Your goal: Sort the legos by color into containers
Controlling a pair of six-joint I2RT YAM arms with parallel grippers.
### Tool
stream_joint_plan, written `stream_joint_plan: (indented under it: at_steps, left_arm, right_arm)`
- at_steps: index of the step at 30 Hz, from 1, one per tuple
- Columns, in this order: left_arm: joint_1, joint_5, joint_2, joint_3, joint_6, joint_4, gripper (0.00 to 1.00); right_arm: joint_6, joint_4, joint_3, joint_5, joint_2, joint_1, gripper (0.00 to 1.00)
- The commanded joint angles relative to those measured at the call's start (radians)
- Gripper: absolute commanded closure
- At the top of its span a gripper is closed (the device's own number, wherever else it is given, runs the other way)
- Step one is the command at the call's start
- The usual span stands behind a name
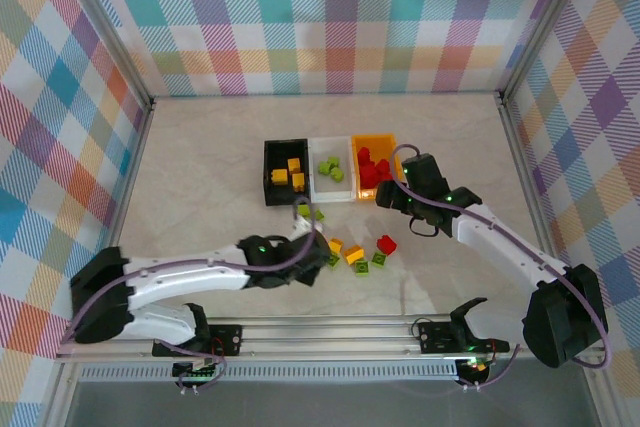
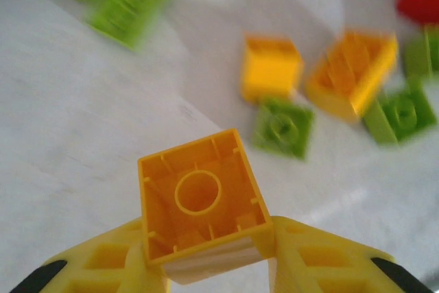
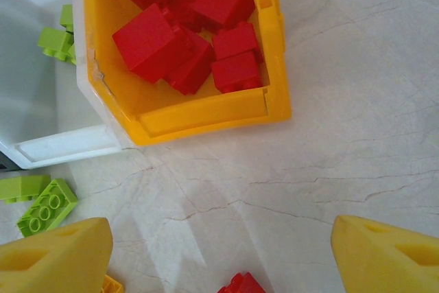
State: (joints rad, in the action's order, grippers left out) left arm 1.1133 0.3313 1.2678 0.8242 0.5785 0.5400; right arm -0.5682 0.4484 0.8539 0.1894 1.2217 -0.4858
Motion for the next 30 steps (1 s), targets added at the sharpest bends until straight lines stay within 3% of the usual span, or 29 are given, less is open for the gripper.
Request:
stream_joint_plan:
  at_steps: [1,5,13,17,22,26,28,30]
  left_arm:
    - [-0.165,0.040,-0.086,0.018,-0.061,0.028,0.65]
    - [-0.368,-0.030,-0.008,0.138,-0.162,-0.036,0.65]
    - [-0.582,-0.137,0.341,0.437,-0.251,-0.066,0.67]
    - [-0.626,-0.145,0.479,0.570,-0.259,-0.047,0.64]
    - [-0.643,-0.180,0.579,0.701,-0.252,-0.003,0.38]
    - [-0.625,-0.251,0.497,0.707,-0.219,-0.024,0.25]
    - [-0.602,-0.273,0.419,0.669,-0.205,-0.050,0.20]
    - [-0.573,-0.292,0.328,0.610,-0.193,-0.069,0.16]
  right_arm:
    - [-0.015,-0.010,-0.010,-0.008,-0.017,0.003,0.16]
    - [-0.013,0.002,-0.001,-0.007,-0.010,0.003,0.16]
    - [-0.014,0.009,-0.024,-0.011,-0.023,0.003,0.16]
    - [-0.008,0.019,-0.028,-0.008,-0.035,0.003,0.16]
    - [0.015,0.041,-0.022,-0.045,-0.049,0.003,0.15]
    - [0.034,0.021,-0.044,-0.114,-0.057,-0.006,0.15]
    - [0.046,0.005,-0.053,-0.144,-0.053,-0.028,0.08]
    - [0.055,-0.016,-0.051,-0.149,-0.038,-0.073,0.07]
